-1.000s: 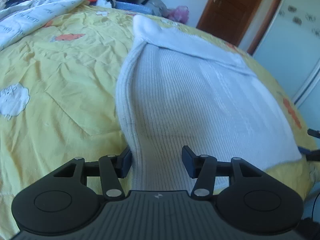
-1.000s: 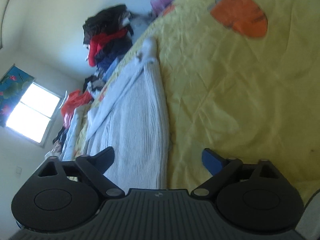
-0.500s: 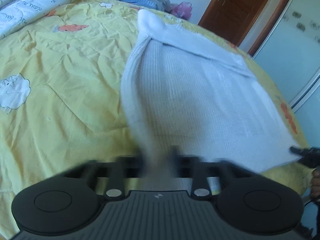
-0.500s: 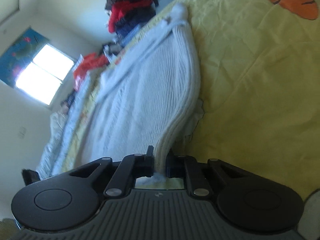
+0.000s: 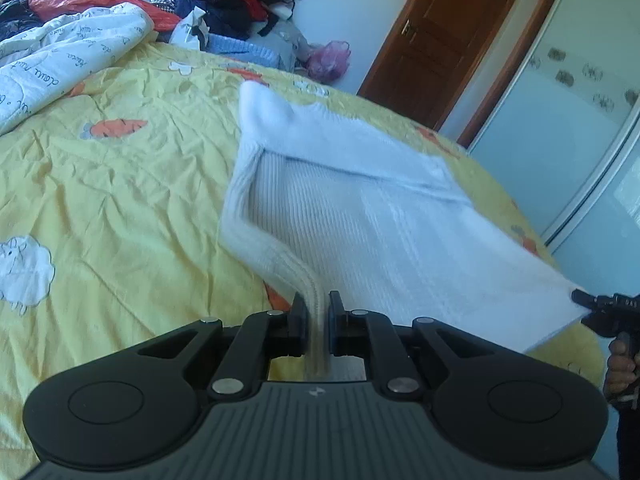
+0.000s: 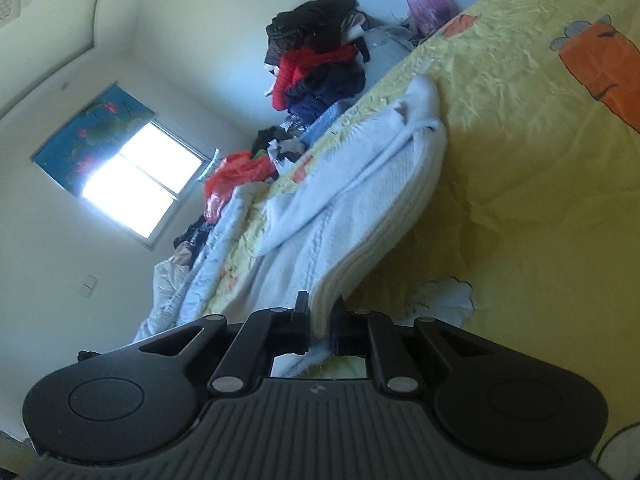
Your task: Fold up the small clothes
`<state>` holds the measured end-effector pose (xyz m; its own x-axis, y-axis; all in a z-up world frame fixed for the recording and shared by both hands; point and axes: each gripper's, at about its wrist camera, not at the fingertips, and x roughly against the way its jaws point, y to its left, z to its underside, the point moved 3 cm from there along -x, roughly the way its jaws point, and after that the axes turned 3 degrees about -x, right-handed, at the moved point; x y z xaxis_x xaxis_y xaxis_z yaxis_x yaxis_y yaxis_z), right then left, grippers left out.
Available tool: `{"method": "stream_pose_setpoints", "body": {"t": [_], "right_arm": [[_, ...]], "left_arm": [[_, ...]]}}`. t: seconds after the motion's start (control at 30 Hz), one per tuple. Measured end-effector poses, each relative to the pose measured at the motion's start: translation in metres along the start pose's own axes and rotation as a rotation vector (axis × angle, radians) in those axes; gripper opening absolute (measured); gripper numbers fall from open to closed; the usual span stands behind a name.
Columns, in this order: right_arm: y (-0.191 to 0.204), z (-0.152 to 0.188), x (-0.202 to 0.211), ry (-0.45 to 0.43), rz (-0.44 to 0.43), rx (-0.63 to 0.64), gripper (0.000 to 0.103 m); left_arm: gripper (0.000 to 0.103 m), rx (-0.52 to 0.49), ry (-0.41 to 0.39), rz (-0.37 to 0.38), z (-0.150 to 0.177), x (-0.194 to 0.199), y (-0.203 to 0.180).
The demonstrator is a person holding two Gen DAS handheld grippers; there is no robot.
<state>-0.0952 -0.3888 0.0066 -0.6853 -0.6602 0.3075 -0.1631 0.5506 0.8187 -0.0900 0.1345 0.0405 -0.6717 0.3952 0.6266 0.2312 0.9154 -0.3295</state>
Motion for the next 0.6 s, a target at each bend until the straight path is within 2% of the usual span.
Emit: {"method": "stream_pose_setpoints", "body": {"t": [0.17, 0.33, 0.6], "right_arm": [[0.006, -0.022, -0.006, -0.017, -0.036, -0.004, 0.014], [0.01, -0.062, -0.026, -0.042, -0.078, 0.001, 0.014], [-0.005, -0.151, -0.093, -0.059, -0.086, -0.007, 0.014]], "left_arm": [[0.01, 0.045, -0.034, 0.013, -0.021, 0.0, 0.008], [0.01, 0.061, -0.071, 0.019, -0.056, -0.012, 0.012], [0.01, 0.062, -0.095, -0.031, -0.137, -0.08, 0.021]]}}
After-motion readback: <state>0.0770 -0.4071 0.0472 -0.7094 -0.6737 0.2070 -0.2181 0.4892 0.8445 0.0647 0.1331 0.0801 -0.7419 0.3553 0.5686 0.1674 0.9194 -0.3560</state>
